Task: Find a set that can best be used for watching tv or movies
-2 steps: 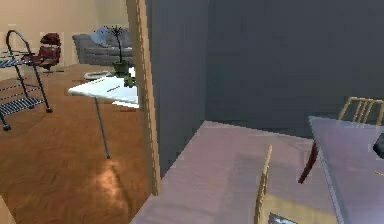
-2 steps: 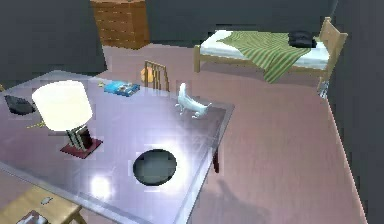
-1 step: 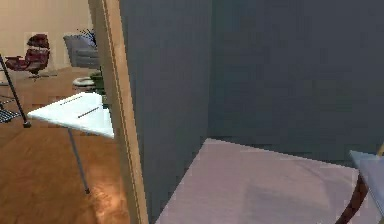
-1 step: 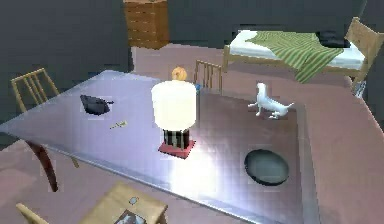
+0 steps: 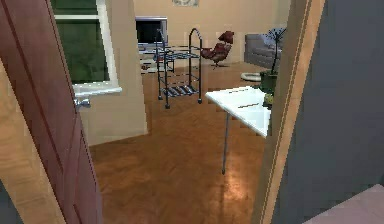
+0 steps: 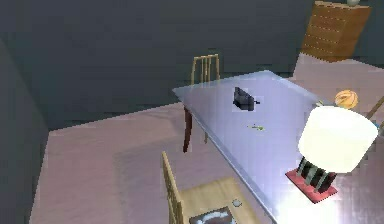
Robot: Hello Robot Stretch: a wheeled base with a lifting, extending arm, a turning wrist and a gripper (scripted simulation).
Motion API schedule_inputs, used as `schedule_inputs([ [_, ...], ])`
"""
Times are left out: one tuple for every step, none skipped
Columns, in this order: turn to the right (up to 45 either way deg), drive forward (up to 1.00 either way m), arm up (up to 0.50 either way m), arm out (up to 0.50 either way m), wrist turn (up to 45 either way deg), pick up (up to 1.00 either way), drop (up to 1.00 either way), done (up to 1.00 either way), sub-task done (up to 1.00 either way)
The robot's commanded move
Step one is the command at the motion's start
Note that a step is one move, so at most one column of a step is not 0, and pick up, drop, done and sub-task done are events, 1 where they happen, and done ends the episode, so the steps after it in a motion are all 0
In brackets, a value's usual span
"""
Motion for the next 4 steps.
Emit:
schedule_inputs([
  [-12.0, 0.0, 0.0, 0.0, 0.0, 0.0, 0.0, 0.0, 0.0],
  [0.0, 1.0, 0.0, 0.0, 0.0, 0.0, 0.0, 0.0, 0.0],
  [-3.0, 0.0, 0.0, 0.0, 0.0, 0.0, 0.0, 0.0, 0.0],
  [9.0, 0.0, 0.0, 0.0, 0.0, 0.0, 0.0, 0.0, 0.0],
])
